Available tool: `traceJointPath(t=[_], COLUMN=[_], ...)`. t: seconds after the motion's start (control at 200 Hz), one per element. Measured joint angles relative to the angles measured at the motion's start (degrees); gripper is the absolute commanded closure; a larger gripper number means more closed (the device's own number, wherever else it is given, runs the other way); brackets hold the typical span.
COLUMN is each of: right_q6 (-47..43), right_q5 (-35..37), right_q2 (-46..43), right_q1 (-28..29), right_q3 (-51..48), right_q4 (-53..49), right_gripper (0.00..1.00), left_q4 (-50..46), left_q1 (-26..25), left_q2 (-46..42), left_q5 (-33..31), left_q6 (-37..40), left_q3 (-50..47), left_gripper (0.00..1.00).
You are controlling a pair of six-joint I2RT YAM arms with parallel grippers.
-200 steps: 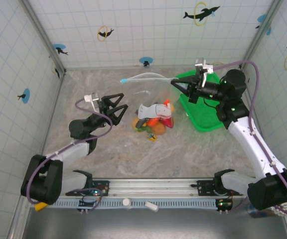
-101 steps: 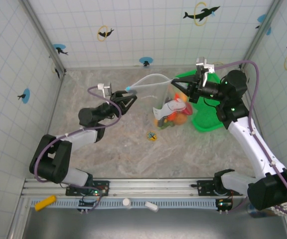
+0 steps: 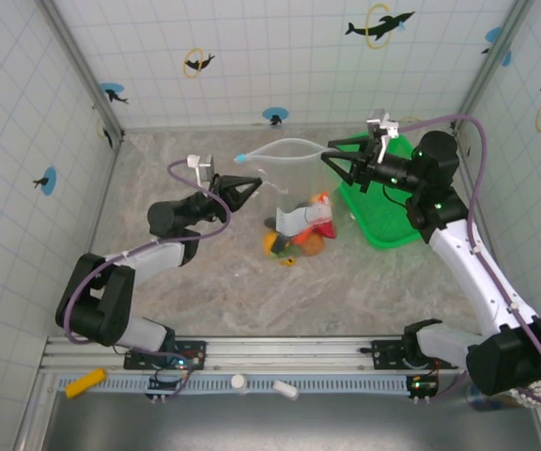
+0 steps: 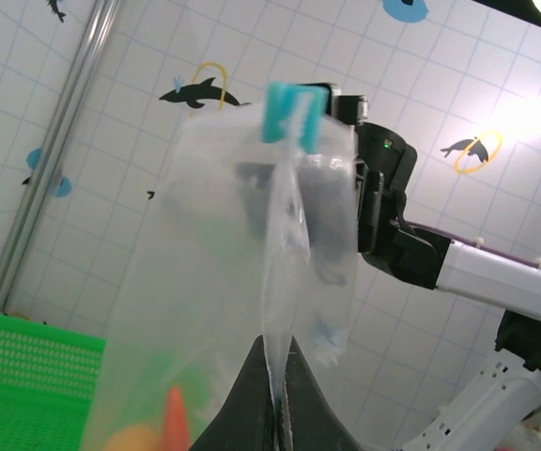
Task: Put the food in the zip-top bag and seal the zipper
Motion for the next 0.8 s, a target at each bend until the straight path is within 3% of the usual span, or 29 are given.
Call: traceJointPath(t=[0.19, 0.29, 0.455, 0.626, 0.796], right_q6=[-7.72, -11.82, -17.05, -20.92, -24.46], right_q5=[9.53, 11.80, 11.74, 8.79, 4.92], right_q2=[-4.63, -5.11, -2.89, 0.59, 2.38], right_q1=[0.63, 2.56, 7.08, 12.17, 14.73], right_q3=[-2.56, 0.76, 8.96, 11.30, 9.01], right_q4=[-6.12, -11.37, -17.84, -23.08, -27.89], right_gripper=[0.33, 0.33, 0.34, 0.40, 0.42], left_q4=[-5.81, -20.00, -54.49, -74.53, -85.57], left_q1=[2.97, 2.84, -0.52, -2.29, -6.25], left_q2=[-5.68, -9.90, -12.13, -13.53, -17.51], left_q5=[2.36, 3.50, 2.75, 0.24, -5.25], left_q6=[7.06, 16.90, 41.38, 56.15, 67.06], left_q3=[-0.20, 2.51, 14.34, 14.62, 8.74], left_gripper=[1.00, 1.00, 1.00, 1.00, 1.00])
